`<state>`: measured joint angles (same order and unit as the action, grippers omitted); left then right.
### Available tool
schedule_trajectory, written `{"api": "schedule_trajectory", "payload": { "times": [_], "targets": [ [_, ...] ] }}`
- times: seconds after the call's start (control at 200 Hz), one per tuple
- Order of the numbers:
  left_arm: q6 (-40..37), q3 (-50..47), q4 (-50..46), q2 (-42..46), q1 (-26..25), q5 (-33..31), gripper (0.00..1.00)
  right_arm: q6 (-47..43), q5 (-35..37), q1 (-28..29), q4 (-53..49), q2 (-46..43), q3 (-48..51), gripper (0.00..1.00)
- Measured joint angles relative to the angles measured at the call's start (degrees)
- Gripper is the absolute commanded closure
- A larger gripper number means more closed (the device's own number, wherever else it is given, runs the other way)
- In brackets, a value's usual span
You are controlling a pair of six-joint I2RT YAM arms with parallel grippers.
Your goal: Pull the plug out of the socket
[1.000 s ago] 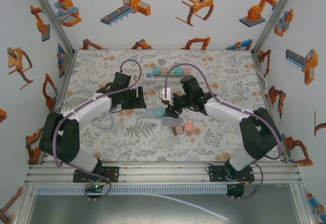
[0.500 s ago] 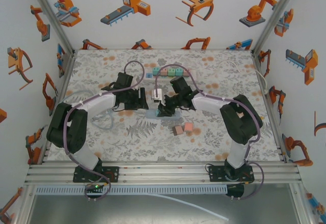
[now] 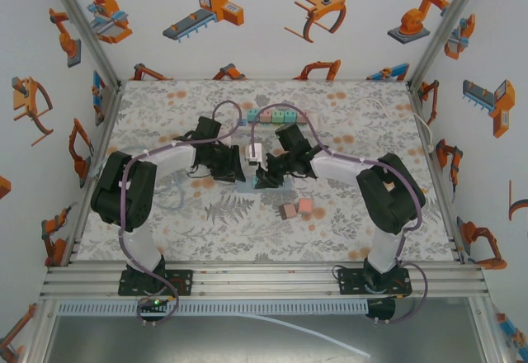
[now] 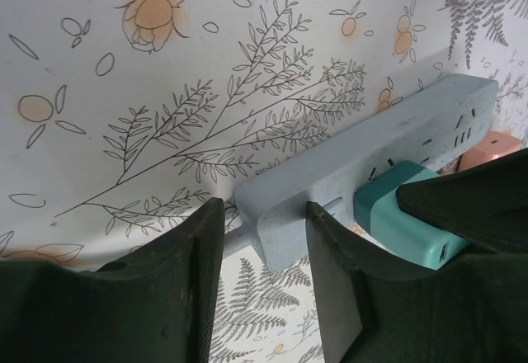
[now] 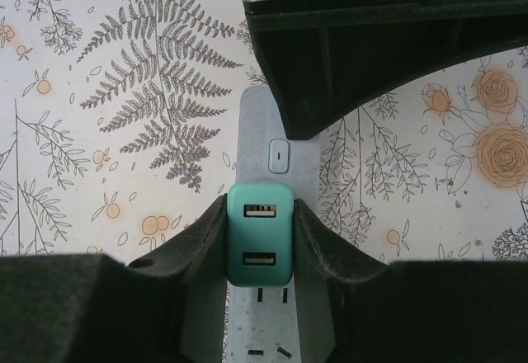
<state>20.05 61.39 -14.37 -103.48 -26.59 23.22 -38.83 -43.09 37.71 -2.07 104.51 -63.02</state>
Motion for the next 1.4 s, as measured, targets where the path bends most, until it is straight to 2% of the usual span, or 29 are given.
{"api": "schedule_trajectory", "payload": {
  "times": [0.23, 0.551, 0.771, 1.011, 1.177, 1.307, 1.402],
  "targets": [
    [-0.85, 0.02, -1.25, -0.04, -0.35, 0.35, 0.58, 1.09, 1.92, 0.66, 0.02, -0.48, 0.0, 0.87],
    [-0.94, -0.28, -1.97, 0.74, -2.78, -5.01, 0.59, 4.57, 3.93, 0.98, 1.49, -1.2, 0.81, 0.94],
    [-0.24, 0.79, -3.3, 0.26, -3.39, -6.34, 0.6, 5.03, 4.59, 1.11, 1.75, -2.14, 1.27, 0.96],
    [-0.15, 1.86, -4.74, -0.15, -3.87, -7.41, 0.6, 5.2, 2.03, 1.29, 7.17, -8.76, 1.4, 0.98],
    [-0.13, 1.88, -4.74, 0.09, -3.91, -7.41, 0.58, 5.55, 1.57, 1.38, 8.87, -9.51, 1.49, 0.98],
    [-0.13, 1.88, -4.72, 1.11, -4.26, -8.57, 0.56, 9.73, 2.84, 1.4, 10.49, -11.61, 3.3, 0.98],
    [-0.17, 2.03, -5.25, 1.57, -4.59, -9.29, 0.55, 18.43, 7.02, 1.6, 12.74, -15.54, 5.29, 0.98]
  ]
}}
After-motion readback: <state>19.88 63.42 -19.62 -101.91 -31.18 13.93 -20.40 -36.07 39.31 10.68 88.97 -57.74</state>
